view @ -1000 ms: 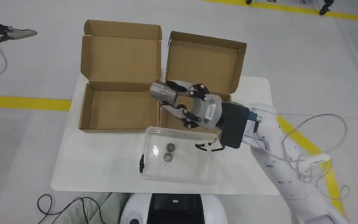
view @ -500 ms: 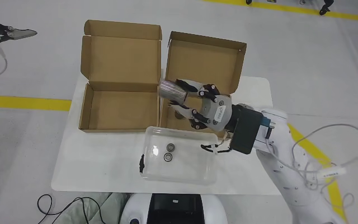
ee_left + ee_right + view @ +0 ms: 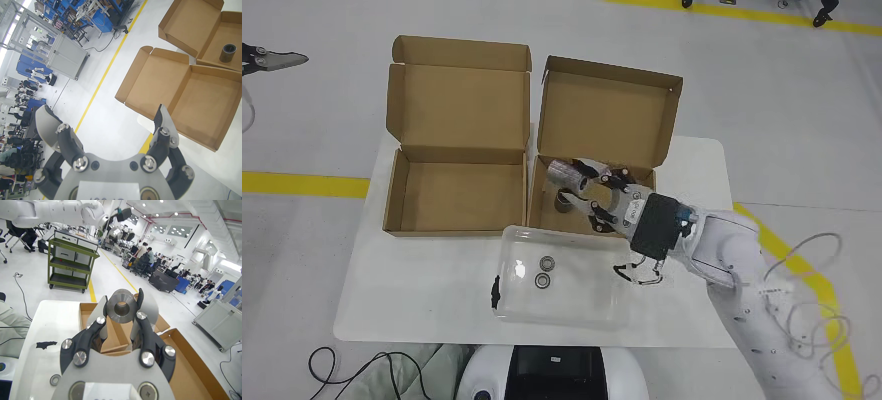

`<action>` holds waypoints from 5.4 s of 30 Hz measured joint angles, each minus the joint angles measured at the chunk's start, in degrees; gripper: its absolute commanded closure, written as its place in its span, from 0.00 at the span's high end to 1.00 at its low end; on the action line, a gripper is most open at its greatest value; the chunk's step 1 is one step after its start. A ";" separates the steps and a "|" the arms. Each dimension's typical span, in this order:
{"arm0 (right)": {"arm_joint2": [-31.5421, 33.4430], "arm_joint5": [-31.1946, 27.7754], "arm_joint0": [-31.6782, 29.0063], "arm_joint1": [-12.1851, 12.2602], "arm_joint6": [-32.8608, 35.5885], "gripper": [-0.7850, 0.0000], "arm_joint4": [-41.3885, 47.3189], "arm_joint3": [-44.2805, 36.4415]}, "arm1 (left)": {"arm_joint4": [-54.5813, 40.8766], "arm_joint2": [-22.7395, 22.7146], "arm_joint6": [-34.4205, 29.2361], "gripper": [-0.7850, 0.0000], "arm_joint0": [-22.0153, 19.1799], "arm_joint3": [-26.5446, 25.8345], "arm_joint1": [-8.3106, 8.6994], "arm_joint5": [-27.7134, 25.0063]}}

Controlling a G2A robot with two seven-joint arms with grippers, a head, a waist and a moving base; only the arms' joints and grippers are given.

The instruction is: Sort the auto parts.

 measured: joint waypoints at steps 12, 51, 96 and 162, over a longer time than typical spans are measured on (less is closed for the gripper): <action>-0.16 3.90 -2.77 0.41 15.40 0.00 -0.07 4.12 | 0.00 0.00 0.00 1.00 0.00 0.00 0.00 0.00; -12.81 19.86 13.07 -3.70 51.77 0.00 16.66 27.03 | 0.00 0.00 0.00 1.00 0.00 0.00 0.00 0.00; -13.68 22.97 14.36 -4.90 56.78 0.49 12.12 22.57 | 0.00 0.00 0.00 1.00 0.00 0.00 0.00 0.00; -23.32 5.70 3.06 -3.69 37.65 0.44 -5.34 20.91 | 0.00 0.00 0.00 1.00 0.00 0.00 0.00 0.00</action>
